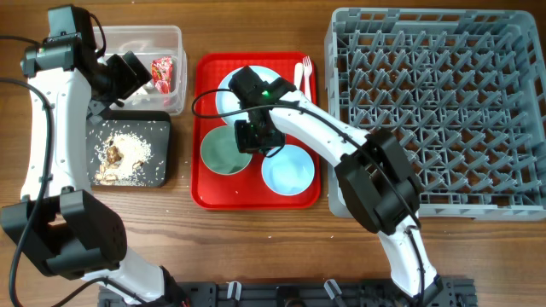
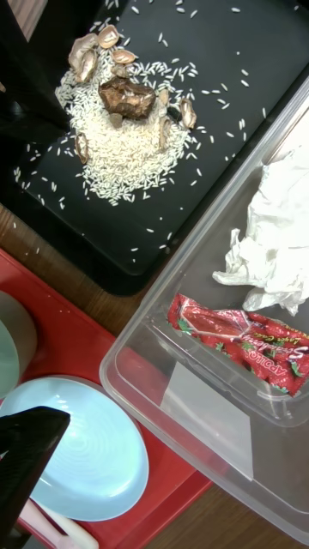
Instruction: Sort waste into correct bins and load items into the dishwasher rack
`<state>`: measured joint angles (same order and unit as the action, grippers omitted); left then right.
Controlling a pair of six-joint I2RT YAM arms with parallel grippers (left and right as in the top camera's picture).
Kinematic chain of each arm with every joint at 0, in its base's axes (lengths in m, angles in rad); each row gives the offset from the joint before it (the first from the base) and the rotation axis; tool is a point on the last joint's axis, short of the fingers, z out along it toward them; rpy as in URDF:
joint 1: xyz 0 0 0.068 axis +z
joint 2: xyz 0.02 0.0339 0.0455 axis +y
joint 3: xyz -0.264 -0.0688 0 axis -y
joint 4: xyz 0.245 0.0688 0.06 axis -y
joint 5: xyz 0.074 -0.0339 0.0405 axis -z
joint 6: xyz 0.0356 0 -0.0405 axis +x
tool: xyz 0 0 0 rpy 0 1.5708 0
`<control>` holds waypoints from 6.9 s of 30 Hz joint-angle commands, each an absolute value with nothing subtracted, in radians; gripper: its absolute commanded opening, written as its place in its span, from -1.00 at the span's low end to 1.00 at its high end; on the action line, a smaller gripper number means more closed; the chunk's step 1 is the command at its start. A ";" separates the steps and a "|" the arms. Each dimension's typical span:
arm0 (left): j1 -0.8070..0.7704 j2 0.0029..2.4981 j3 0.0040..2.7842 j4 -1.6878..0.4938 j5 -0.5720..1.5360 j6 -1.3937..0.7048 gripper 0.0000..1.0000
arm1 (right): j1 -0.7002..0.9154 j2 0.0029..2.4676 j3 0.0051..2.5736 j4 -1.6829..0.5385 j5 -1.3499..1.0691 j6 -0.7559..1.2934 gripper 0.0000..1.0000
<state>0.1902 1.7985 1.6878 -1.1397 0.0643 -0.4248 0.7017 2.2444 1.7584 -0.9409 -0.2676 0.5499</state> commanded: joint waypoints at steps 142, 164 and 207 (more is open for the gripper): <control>0.190 1.782 1.702 -1.137 0.054 -0.434 1.00 | 0.540 1.834 1.460 -1.054 -0.157 0.094 -0.92; 0.190 1.782 1.702 -1.137 0.054 -0.434 1.00 | 0.431 1.565 1.596 -1.320 0.979 0.921 -0.91; 0.190 1.782 1.702 -1.137 0.054 -0.434 1.00 | 0.488 1.895 1.478 -1.205 1.015 0.655 -0.91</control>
<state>0.1902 1.7985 1.6878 -1.1393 0.0643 -0.4248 0.4610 1.8690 1.5097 -1.2030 1.0218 0.6636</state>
